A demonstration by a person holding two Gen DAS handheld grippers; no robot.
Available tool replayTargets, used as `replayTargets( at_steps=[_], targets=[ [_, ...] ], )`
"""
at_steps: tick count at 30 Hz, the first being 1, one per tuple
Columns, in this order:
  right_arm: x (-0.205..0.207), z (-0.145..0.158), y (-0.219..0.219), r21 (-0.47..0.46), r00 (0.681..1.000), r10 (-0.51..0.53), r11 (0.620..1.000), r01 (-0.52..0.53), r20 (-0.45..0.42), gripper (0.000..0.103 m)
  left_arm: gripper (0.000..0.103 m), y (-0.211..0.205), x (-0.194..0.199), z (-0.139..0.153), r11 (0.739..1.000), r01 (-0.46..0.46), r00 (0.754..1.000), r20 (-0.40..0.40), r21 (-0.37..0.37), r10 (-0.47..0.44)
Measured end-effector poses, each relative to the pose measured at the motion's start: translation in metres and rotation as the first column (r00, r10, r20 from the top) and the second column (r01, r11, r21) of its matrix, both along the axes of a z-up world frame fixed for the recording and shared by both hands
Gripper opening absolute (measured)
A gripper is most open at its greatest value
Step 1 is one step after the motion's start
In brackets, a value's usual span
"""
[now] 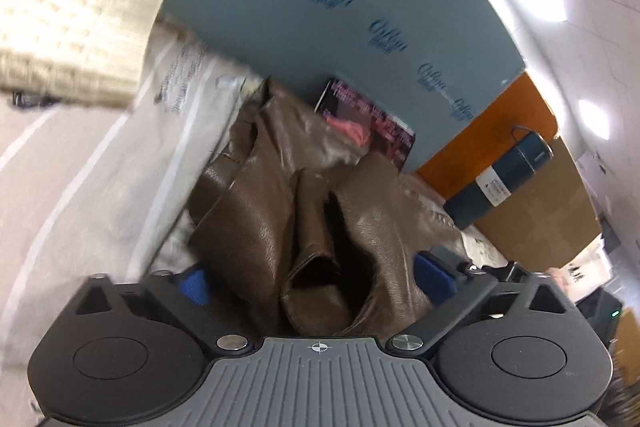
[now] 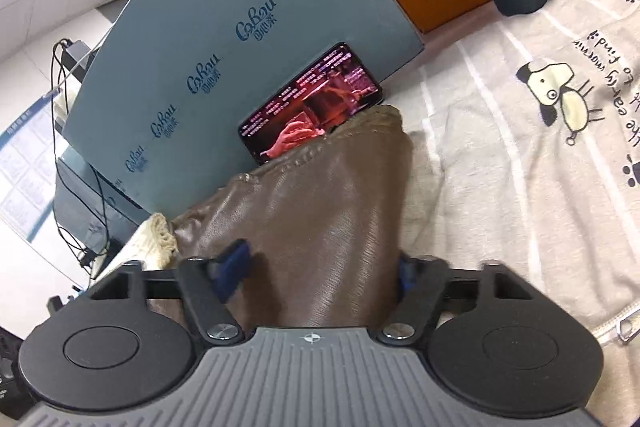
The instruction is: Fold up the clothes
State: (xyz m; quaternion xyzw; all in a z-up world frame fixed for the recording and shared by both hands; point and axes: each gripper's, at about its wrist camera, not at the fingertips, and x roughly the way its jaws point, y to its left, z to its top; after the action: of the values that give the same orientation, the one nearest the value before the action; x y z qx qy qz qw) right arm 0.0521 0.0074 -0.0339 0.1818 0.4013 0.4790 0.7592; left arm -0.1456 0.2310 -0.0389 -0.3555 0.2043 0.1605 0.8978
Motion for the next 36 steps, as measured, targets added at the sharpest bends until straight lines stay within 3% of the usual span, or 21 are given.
replayTargets(
  at_steps=[2,6,9,15,18,22,27,32,36],
  targets=[
    [0.001,-0.001,-0.003,0.01,1.0,-0.01,1.0,0.01,0.002,0.045,0.039,-0.001,0.001,-0.003,0.999,0.024,1.0,0.015,0.03,-0.024],
    [0.002,0.002,-0.01,0.054,1.0,-0.01,0.999,0.01,0.006,0.029,0.027,-0.007,0.0,-0.001,0.996,0.051,0.998,0.041,0.076,-0.055],
    [0.001,0.009,-0.016,0.099,1.0,0.008,0.995,-0.008,0.007,0.019,0.021,-0.017,-0.002,0.011,0.989,0.067,0.994,0.078,0.131,-0.077],
    [-0.007,0.032,-0.042,0.147,0.999,0.021,0.989,-0.025,0.031,0.016,0.02,-0.048,0.002,0.038,0.969,0.131,0.977,0.141,0.208,-0.162],
    [-0.009,0.047,-0.074,0.192,0.997,-0.01,0.981,-0.006,0.081,0.016,0.02,-0.072,0.018,0.055,0.948,0.188,0.958,0.167,0.258,-0.235],
    [-0.005,0.064,-0.128,0.258,0.981,-0.113,0.964,0.07,0.155,0.015,0.02,-0.111,0.054,0.076,0.899,0.269,0.919,0.186,0.345,-0.346],
    [0.014,0.08,-0.205,0.35,0.938,-0.283,0.915,0.202,0.2,0.015,0.02,-0.17,0.114,0.1,0.831,0.364,0.843,0.23,0.421,-0.486],
    [0.04,0.089,-0.276,0.432,0.866,-0.449,0.841,0.326,0.221,0.015,0.02,-0.236,0.182,0.12,0.768,0.424,0.769,0.257,0.481,-0.586],
    [0.064,0.091,-0.315,0.457,0.798,-0.554,0.789,0.411,0.236,0.015,0.02,-0.273,0.224,0.106,0.748,0.439,0.764,0.232,0.497,-0.602]
  ],
)
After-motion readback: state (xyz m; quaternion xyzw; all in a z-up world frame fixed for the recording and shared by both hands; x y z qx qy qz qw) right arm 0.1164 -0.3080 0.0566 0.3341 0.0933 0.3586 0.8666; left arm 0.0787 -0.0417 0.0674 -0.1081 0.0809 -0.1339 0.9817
